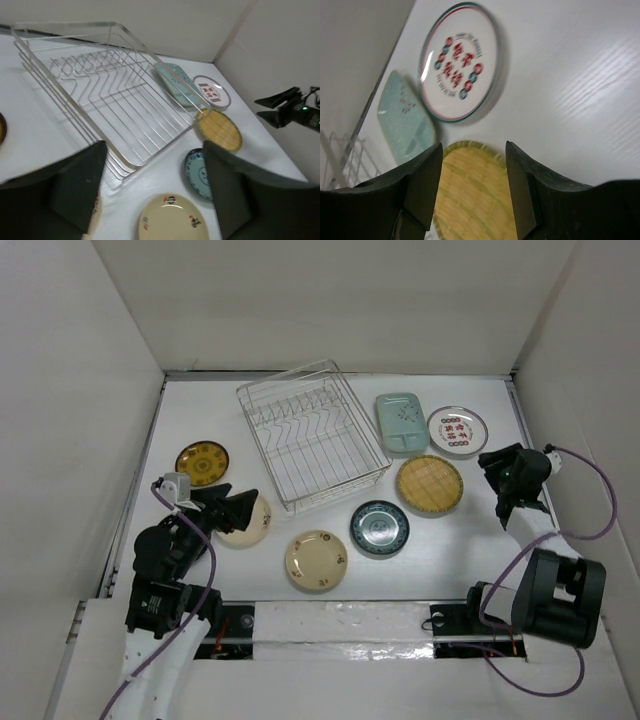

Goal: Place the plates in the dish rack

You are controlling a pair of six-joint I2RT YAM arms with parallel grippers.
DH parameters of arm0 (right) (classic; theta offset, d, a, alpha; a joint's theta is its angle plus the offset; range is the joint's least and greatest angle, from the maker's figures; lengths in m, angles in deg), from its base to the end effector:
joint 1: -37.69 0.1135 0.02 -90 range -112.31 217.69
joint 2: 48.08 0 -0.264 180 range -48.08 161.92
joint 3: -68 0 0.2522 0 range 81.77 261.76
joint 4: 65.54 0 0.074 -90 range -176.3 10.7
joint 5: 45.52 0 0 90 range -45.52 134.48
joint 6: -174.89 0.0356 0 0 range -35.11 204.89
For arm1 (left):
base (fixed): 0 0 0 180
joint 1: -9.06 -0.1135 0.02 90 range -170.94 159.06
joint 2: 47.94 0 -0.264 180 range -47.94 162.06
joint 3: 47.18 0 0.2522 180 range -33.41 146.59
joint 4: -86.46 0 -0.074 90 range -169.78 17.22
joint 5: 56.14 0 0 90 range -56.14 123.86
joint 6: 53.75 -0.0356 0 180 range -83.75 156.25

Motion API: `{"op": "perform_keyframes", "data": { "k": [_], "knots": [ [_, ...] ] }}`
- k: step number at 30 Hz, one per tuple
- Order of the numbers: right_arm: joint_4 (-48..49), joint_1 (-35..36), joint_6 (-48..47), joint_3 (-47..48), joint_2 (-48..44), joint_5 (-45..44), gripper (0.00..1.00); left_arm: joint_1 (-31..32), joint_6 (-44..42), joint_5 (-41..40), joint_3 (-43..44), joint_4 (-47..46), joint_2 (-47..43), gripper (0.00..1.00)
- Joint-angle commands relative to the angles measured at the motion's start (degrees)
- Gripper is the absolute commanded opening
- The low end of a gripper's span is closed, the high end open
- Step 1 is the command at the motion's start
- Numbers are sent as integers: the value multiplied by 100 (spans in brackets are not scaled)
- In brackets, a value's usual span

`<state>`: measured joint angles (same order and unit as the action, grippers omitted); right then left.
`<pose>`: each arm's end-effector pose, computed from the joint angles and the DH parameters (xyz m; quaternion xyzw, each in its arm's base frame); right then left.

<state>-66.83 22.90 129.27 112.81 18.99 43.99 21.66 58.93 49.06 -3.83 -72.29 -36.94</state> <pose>0.2426 -0.0644 0.2173 0.4150 0.7263 0.1365 0.5307 0.0763 -0.0266 0.3197 0.0464 0.6364 -0.3120 0.7039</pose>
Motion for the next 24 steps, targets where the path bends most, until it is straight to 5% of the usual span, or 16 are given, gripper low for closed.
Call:
{"op": "perform_keyframes", "data": {
  "k": [1, 2, 4, 5, 8, 13, 19, 22, 24],
  "knots": [
    [941, -490, 535, 200, 613, 558, 59, 67, -185, 509, 39, -441, 235, 63],
    [1107, -542, 711, 261, 945, 568, 59, 67, -193, 571, 47, -458, 357, 24],
    [1275, -543, 747, 375, 1281, 542, 59, 67, -220, 484, 82, -397, 498, 2],
    [1241, -543, 765, 489, 1456, 428, 59, 128, -220, 432, 91, -371, 630, 0],
    [1153, -411, 782, 998, 2203, 331, 59, 129, -220, 396, 118, -353, 858, 1],
    [1442, -270, 1125, 1666, 3450, 664, 58, 129, -220, 475, 135, -371, 1088, 25],
    [1863, -270, 1933, 2080, 4340, 1332, 54, 129, -246, 326, 354, -239, 1290, 30],
    [1926, -201, 2075, 2212, 4525, 1368, 48, 129, -255, 28, 390, -177, 1299, 33],
    [1856, -148, 2075, 2230, 4482, 1236, 28, 129, -211, -122, 390, -160, 1325, 34]
  ]
}}
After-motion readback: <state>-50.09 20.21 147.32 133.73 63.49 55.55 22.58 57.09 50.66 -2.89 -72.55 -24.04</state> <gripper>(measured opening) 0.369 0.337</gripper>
